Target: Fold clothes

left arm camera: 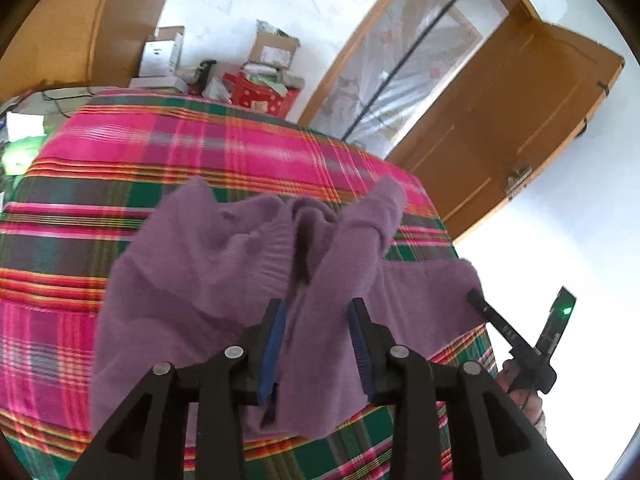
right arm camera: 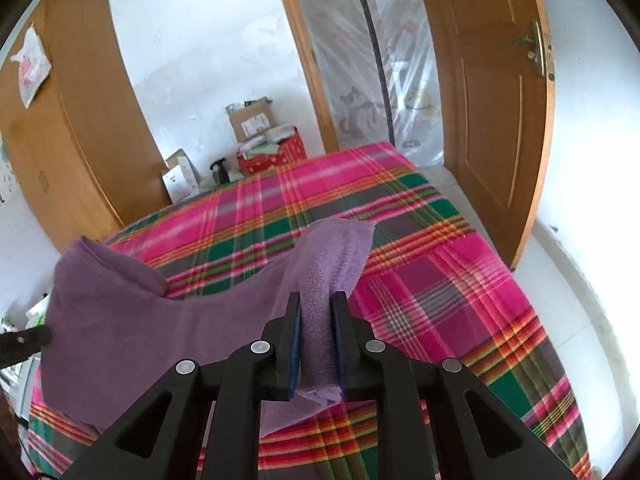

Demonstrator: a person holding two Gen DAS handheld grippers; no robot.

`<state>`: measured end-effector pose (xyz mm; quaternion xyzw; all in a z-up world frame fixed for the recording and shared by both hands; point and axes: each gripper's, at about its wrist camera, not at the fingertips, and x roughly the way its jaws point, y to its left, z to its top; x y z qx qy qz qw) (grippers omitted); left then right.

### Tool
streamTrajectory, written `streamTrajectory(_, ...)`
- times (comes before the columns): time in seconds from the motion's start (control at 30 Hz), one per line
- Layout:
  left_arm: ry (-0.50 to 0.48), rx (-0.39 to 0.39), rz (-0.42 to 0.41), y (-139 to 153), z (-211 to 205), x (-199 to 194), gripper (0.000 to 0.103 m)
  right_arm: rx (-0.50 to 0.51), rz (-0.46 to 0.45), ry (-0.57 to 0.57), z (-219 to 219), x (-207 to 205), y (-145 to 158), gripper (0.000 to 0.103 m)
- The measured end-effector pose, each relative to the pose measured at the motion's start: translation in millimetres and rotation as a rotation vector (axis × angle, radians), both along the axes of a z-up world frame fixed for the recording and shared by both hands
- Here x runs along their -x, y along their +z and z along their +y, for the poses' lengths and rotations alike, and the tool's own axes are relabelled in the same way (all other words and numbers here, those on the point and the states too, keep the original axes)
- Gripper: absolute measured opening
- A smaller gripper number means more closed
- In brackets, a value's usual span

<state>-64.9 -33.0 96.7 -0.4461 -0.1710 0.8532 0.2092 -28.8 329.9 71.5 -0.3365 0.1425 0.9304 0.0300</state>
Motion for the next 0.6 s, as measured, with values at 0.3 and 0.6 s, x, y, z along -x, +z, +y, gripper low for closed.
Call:
streamTrajectory(0.3, 0.037, 0.164, -0.020, -11, -34, -19, 0.034, 0.009, 0.050, 0.099, -17, -19, 7, 0.039)
streamTrajectory(0.6, -0.119, 0.434, 0.050, -27, -5, -64, 0.034, -0.001, 0.046, 0.482, -97, -31, 13, 0.041)
